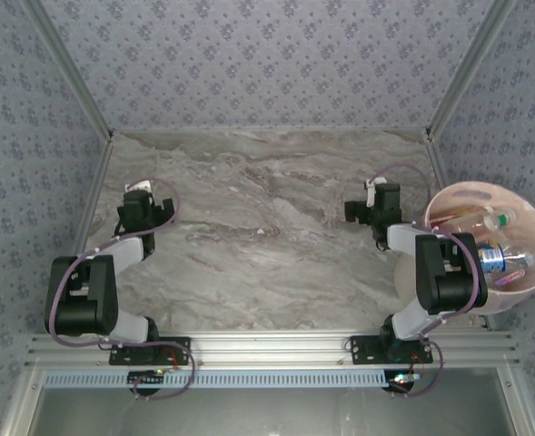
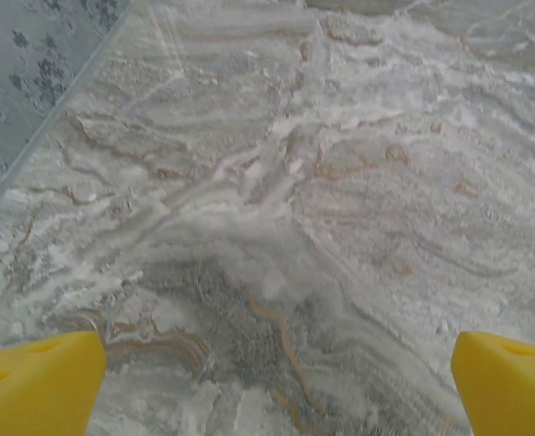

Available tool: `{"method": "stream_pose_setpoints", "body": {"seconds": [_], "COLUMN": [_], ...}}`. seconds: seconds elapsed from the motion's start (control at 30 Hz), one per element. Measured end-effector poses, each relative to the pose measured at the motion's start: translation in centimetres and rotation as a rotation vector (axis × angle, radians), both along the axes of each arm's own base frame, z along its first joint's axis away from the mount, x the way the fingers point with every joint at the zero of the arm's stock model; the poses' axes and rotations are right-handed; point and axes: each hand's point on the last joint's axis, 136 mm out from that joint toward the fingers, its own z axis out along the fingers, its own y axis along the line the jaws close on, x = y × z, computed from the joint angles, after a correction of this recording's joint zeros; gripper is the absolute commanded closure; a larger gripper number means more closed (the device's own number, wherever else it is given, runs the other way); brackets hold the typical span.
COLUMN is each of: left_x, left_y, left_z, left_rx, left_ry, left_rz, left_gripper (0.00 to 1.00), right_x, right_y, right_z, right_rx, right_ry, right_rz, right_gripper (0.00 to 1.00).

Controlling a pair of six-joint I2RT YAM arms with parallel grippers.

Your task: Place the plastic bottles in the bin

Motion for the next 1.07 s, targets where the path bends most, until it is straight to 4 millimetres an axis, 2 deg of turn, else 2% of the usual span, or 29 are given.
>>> {"method": "stream_pose_setpoints", "body": {"seconds": [0.13,0.33,0.47,0.6,0.77,1.07], "left_x": [0.5,0.1,-0.6,-0.4,-0.2,-0.2], "left_y": [-0.6,-1.5,-1.2,-0.3,0.3,0.4], "left_z": [-0.5,-1.2,-2.6,-1.7,-0.9,-0.9], "left_rx": [-0.007,-0.012,-0.001,0.022,0.033,0.036], "left_ry": [-0.022,-0.087,-0.083,-0.126,-0.158,-0.16], "left_rz": [-0.035,-0.097,-0.074,-0.014,0.022,0.028], "left_gripper": [0.02,0.02,0.02,0.02,0.02,0.02], "right_x": [-1.5,-4.5,-3.1,-2.1,-2.1,-2.1], "right_y": [-0.8,-1.2,-0.9,-1.6,-1.9,-1.9], "right_z": [0.1,-1.7,0.1,1.4,1.4,1.4], "right_rx": [0.038,0.075,0.088,0.079,0.072,0.072], "right_ry": [-0.085,-0.158,-0.216,-0.263,-0.262,-0.262], "right_rz": [0.001,0.011,0.029,-0.009,-0.028,-0.032], "right_gripper": [0.0,0.0,0.0,0.0,0.0,0.0]}}
